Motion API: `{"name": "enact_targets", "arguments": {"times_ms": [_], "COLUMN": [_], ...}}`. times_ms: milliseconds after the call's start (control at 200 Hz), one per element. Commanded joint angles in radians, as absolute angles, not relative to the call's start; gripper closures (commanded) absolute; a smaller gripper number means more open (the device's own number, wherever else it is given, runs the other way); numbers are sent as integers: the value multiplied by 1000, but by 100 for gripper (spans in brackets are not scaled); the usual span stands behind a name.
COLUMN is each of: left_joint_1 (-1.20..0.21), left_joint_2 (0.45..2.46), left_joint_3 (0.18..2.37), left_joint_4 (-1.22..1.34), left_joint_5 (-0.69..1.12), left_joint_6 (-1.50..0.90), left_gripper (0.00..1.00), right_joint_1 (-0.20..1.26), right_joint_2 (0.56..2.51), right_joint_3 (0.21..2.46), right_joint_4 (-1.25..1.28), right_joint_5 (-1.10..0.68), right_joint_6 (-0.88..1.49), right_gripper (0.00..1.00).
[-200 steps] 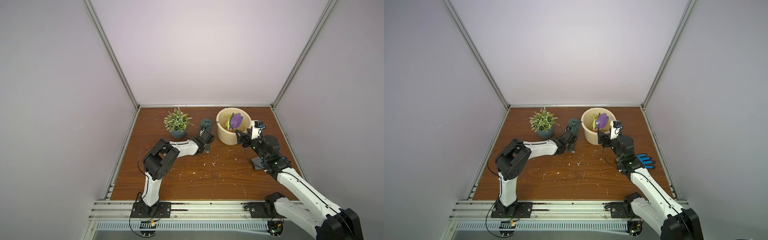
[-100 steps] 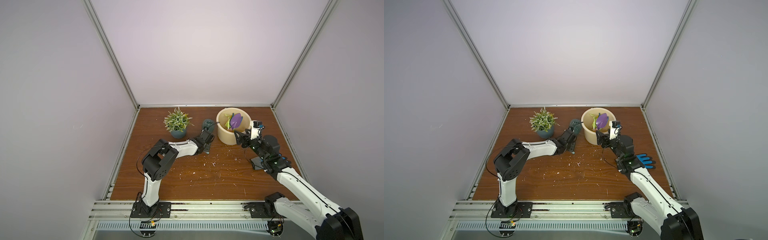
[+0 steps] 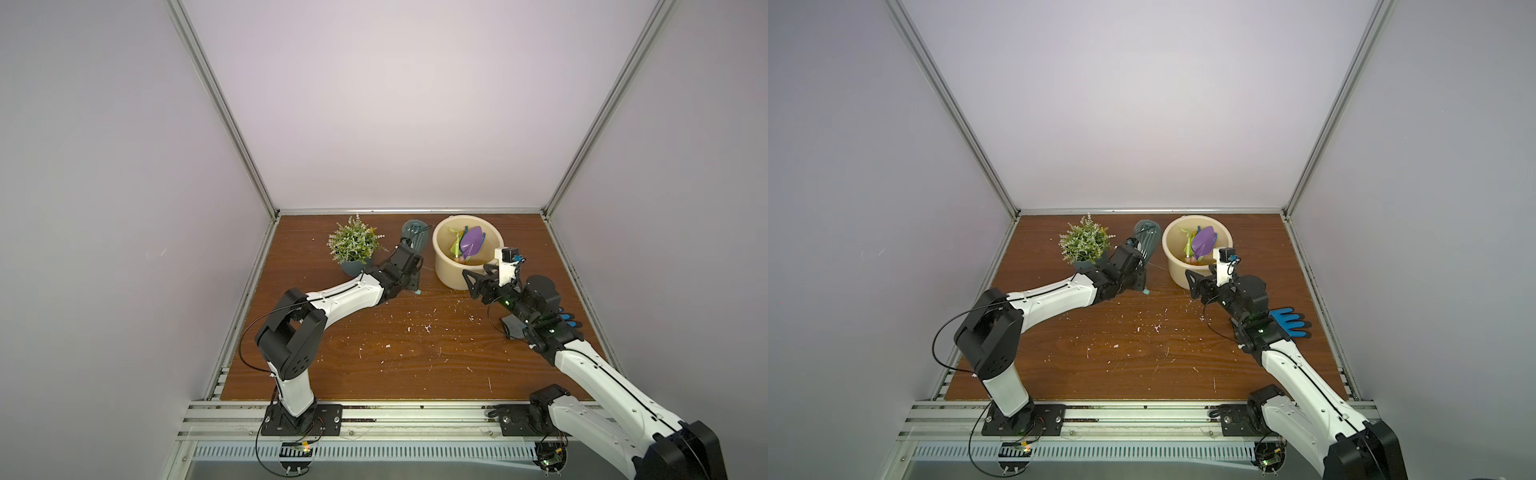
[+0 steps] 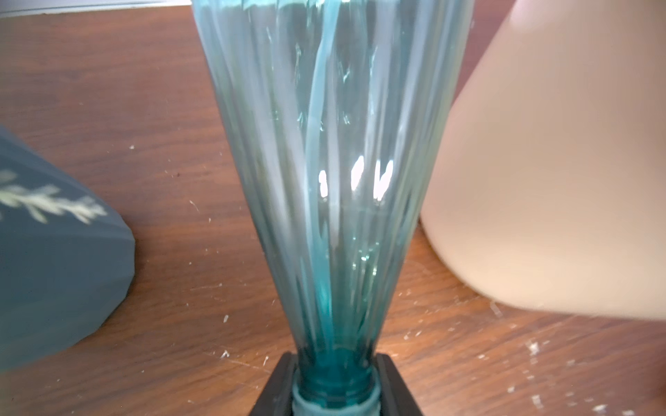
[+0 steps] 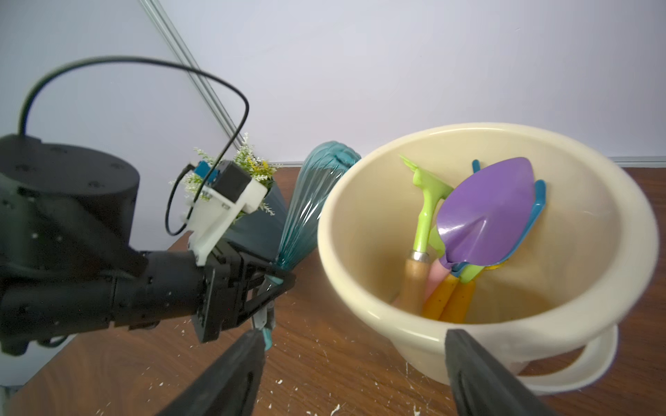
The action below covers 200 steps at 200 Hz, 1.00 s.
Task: Organize the gardening tools
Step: Adjust the gardening tool at the center of the board.
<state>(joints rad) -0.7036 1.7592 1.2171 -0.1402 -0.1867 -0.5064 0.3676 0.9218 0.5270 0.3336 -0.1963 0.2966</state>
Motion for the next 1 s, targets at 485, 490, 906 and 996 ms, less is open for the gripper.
{"name": "enact_targets", "arguments": {"times_ms": [485,490,906,996], "left_joint_1": [-667,-667,-663,-663], "left_joint_2": [1648,1647,1593,1584], "left_joint_3": [1329,1329,1281,1253], "left_joint_4": [85,88,225,268], "left_joint_5": [-14,-14,71,97], "left_joint_6": [-897,-900,-1054,-1096], "left_gripper": [100,100,100,99], "right_joint_1": [572,573,590,594], "right_joint_2": [1063,1065,1343,1380], "right_joint_3": [368,367,551,599], "right_joint_4": [1014,1023,1247,1245], "right_joint_5": [-185,-181,-130,-123], "right_joint_6": [270,268,289,290], "right_gripper": [14,14,21,24]}}
